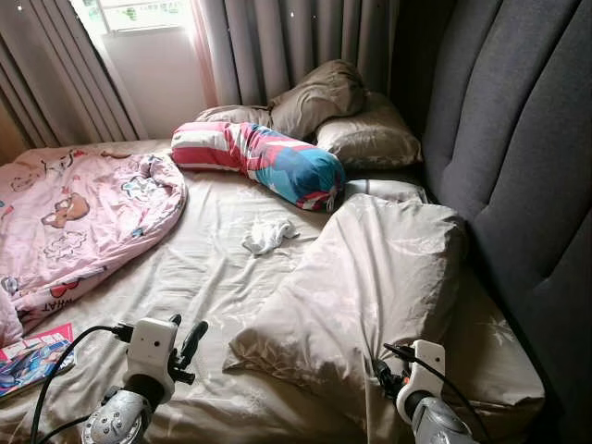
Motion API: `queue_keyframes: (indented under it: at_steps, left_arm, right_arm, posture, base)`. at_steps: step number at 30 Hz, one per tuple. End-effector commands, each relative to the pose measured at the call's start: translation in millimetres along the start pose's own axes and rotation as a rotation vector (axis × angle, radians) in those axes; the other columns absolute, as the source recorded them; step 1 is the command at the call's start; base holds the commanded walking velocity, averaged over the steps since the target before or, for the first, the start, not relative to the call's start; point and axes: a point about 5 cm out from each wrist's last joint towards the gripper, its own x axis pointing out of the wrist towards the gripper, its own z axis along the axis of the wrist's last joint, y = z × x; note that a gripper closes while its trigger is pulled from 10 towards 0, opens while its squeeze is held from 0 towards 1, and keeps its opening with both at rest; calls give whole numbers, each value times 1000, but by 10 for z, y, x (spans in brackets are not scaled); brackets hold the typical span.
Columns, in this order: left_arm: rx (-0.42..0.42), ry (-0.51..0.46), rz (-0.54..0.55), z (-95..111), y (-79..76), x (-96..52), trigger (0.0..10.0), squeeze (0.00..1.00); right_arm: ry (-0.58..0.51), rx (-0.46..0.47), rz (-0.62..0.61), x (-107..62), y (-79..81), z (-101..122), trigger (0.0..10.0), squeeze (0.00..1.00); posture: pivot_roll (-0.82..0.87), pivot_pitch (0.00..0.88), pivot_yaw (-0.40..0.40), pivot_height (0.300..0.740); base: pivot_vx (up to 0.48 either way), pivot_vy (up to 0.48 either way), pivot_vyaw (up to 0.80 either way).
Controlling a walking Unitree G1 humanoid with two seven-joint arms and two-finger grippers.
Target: Clean up the room
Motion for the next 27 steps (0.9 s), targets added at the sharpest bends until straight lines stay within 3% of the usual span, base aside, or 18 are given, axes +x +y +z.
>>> queue_keyframes:
  at_steps: [1, 27]
  left_arm:
    - [35, 3, -6, 29, 7, 23, 10000, 0]
    - [23, -24, 39, 52, 8, 133, 10000, 0]
  right_arm:
    - [115, 8, 45, -29, 131, -279, 0, 0]
    - [51, -8, -47, -20, -41, -109, 0, 0]
  posture:
    - [123, 45, 79, 631]
    - [100, 18, 51, 631]
  base:
    - [0, 0, 0]
    - [0, 0, 0]
